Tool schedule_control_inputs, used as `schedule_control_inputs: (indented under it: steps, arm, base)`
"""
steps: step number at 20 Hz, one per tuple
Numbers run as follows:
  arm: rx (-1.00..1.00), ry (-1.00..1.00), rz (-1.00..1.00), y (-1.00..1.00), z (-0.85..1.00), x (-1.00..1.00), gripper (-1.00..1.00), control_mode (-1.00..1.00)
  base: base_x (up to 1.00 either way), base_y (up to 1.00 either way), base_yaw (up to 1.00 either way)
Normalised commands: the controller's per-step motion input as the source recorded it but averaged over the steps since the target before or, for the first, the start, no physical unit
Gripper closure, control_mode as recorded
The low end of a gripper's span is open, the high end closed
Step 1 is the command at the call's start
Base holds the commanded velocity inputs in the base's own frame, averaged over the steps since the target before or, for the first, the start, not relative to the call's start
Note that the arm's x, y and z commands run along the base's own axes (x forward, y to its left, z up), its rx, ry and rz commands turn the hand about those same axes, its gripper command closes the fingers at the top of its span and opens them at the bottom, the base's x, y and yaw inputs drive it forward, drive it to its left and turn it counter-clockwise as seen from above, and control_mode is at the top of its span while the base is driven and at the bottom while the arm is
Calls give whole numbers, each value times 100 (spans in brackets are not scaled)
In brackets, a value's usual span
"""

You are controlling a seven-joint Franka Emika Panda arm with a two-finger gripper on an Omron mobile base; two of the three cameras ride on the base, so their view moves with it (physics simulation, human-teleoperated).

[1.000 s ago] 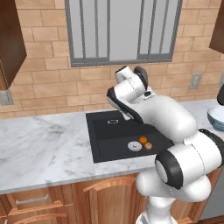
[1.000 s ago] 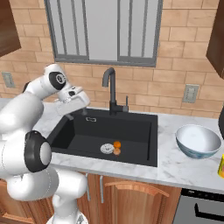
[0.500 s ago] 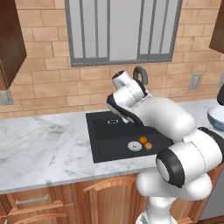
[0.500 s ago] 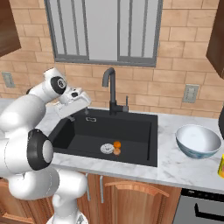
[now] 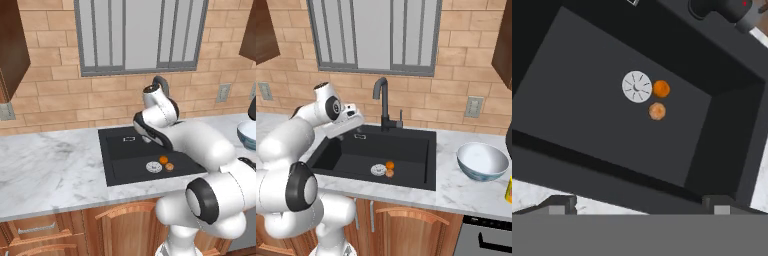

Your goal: Remove the tangerine and tangerine from the sink. Then move the bowl and cup from the counter to the sink for washing.

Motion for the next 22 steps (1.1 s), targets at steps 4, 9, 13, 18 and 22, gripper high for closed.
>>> schedule_control_inputs:
  steps: [4,9,13,18,22]
  arm:
    - [16,0,14,-4,-7,23,-100,-100]
    - [3,0,2,0,-5,29,-100,-100]
    - [0,0,0,0,-8,27,-100,-100]
    - [0,0,0,0,-10,22,-100,-100]
    - [0,3,0,0,-12,13,-100,-100]
  base:
    - [0,0,0]
    - [0,0,0]
    - [0,0,0]
    - [0,0,0]
    - [0,0,0]
